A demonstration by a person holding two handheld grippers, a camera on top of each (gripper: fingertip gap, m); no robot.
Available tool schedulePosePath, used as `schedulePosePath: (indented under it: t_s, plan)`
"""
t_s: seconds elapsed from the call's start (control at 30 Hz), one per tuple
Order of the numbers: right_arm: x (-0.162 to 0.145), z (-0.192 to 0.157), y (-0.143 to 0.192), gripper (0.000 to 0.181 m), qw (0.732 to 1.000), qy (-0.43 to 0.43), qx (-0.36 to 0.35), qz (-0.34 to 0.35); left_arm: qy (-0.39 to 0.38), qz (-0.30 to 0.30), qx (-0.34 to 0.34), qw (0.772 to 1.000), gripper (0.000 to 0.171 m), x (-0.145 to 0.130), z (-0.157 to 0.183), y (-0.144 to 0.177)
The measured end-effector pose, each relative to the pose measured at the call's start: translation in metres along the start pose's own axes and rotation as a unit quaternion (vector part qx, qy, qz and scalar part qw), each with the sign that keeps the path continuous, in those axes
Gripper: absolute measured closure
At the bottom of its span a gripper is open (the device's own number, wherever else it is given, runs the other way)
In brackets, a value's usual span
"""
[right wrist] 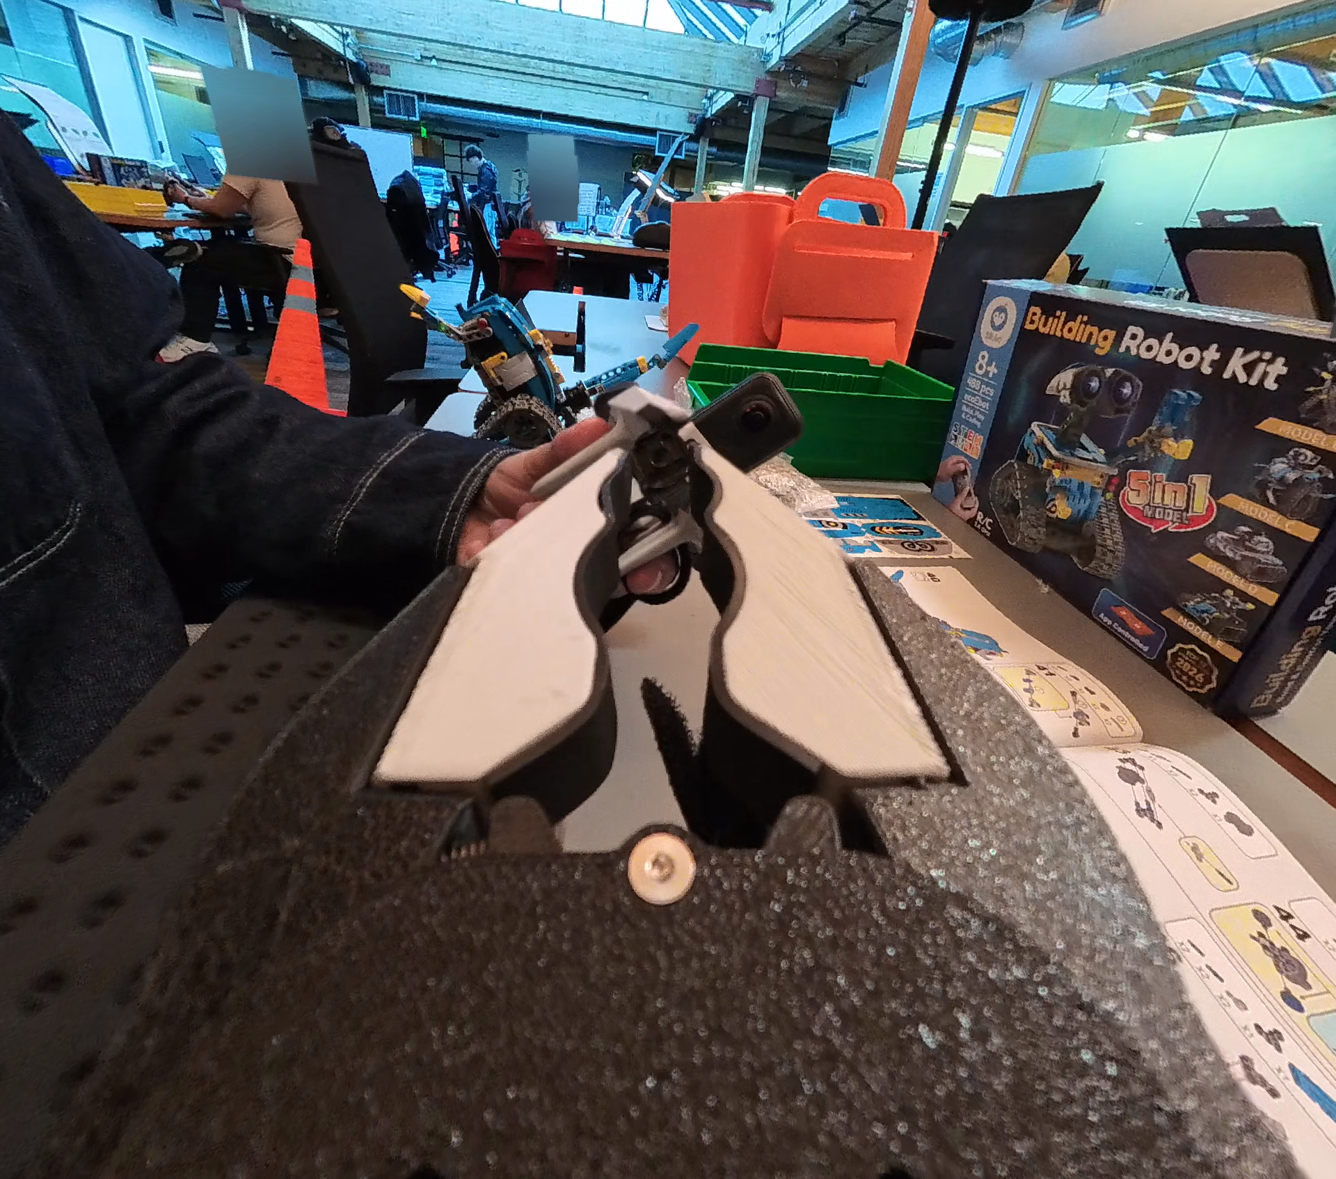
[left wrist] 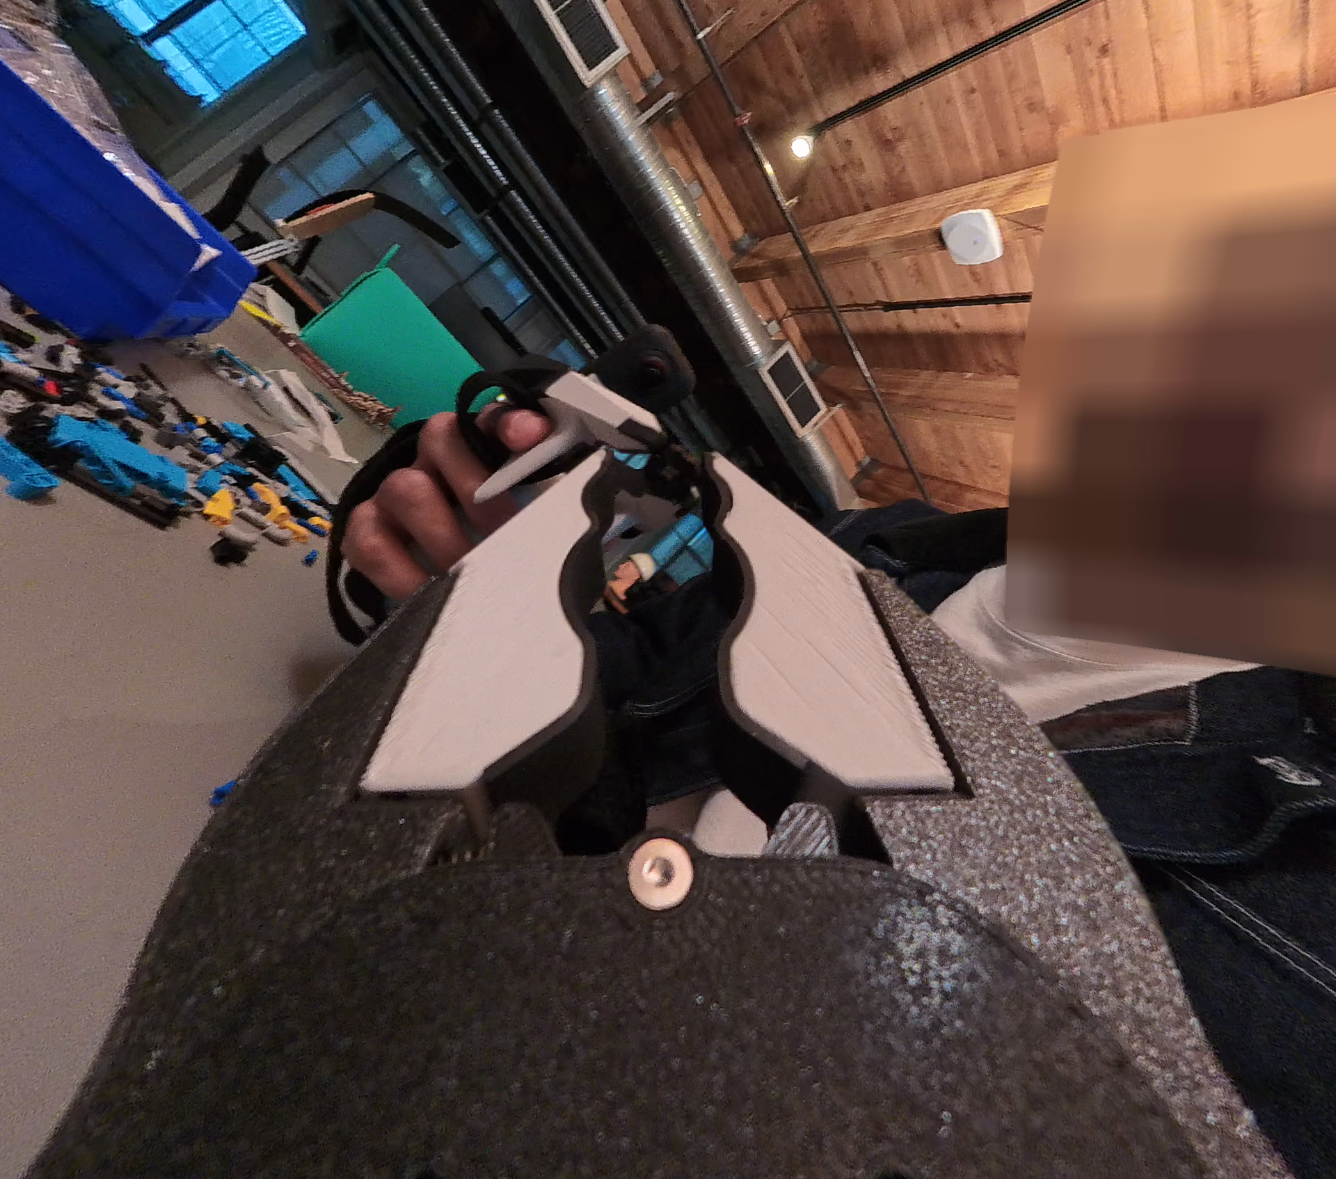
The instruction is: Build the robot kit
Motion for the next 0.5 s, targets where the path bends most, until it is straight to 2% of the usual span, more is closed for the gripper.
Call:
schedulePosePath:
  t_s: [0.17,0.33,0.37,0.43,0.5]
  plan:
    - [-0.002,-0.001,-0.001,0.166,1.0,0.001,0.004,-0.009,-0.011,-0.035,-0.01,0.999,0.157,-0.007,0.002,-0.006]
    - [-0.006,0.003,0.0,0.165,1.0,-0.012,0.0,-0.019,-0.053,-0.034,0.019,0.998,0.159,-0.005,0.003,-0.003]
    - [-0.006,0.007,0.004,0.16,0.999,-0.019,-0.005,-0.025,-0.063,-0.03,0.027,0.997,0.159,-0.003,0.004,-0.001]
    - [-0.014,0.026,0.018,0.158,0.995,-0.042,-0.04,-0.083,-0.107,-0.027,0.103,0.989,0.159,0.004,0.0,0.008]
    - [-0.042,0.05,0.031,0.145,0.971,-0.058,-0.093,-0.211,-0.16,-0.028,0.204,0.965,0.159,0.012,-0.005,0.02]
Point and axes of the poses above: each gripper's, where its closed fingertips meet, y back along the fingers, x out of its top, z = x × y across the jaws, the point moved 8 cm from there along y, back along the fingers, and after that the axes turned 2 degrees about x, right-handed, at the moved point
